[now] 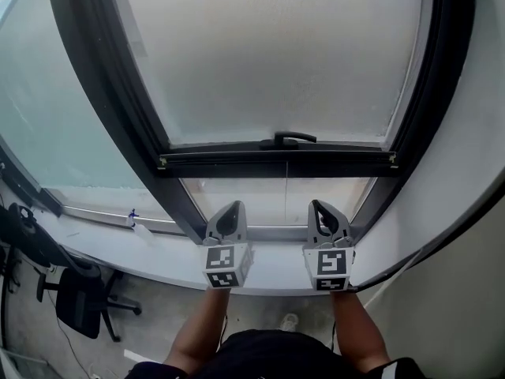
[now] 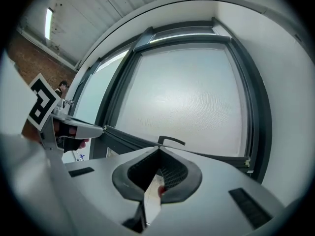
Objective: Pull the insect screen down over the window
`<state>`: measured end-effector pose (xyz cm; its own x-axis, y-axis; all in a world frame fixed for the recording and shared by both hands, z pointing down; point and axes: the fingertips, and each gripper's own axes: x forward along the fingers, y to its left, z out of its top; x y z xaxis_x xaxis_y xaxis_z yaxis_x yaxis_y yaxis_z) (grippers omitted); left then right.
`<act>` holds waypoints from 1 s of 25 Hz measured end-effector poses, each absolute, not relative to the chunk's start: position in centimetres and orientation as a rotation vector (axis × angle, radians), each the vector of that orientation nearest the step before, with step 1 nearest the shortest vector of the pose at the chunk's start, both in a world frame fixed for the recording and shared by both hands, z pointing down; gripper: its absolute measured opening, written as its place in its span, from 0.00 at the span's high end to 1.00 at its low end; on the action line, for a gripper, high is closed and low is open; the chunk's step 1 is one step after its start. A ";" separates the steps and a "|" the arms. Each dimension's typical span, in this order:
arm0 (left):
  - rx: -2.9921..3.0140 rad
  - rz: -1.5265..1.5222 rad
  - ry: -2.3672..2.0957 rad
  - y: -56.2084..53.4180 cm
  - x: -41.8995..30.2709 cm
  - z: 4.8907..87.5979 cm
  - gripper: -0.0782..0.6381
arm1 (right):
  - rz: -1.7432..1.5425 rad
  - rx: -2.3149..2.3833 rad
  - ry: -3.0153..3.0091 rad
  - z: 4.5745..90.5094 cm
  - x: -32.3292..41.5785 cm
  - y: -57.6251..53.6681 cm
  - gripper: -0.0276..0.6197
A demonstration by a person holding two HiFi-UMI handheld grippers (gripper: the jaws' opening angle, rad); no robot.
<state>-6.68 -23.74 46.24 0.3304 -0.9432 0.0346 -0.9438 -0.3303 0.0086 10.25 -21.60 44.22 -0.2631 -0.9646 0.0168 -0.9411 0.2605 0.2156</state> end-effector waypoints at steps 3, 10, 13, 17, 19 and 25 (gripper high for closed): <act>2.553 0.066 -1.769 -22.2 -8.2 47.1 0.89 | -0.207 1.848 -2.375 44.5 8.9 -20.0 0.95; 2.560 0.089 -1.741 -17.5 -12.1 48.3 0.89 | -0.166 1.898 -2.337 45.7 6.3 -15.2 0.95; 2.582 0.095 -1.727 -15.1 -13.0 48.6 0.89 | -0.190 1.903 -2.310 46.2 5.4 -12.8 0.95; 2.580 0.087 -1.705 -11.9 -14.5 48.9 0.89 | -0.187 1.901 -2.297 46.5 3.6 -9.4 0.95; 2.580 0.081 -1.694 -10.3 -15.2 48.9 0.89 | -0.178 1.908 -2.285 46.7 3.2 -7.7 0.95; 2.587 0.098 -1.681 -6.2 -16.5 49.5 0.89 | -0.163 1.930 -2.269 46.9 2.9 -3.2 0.95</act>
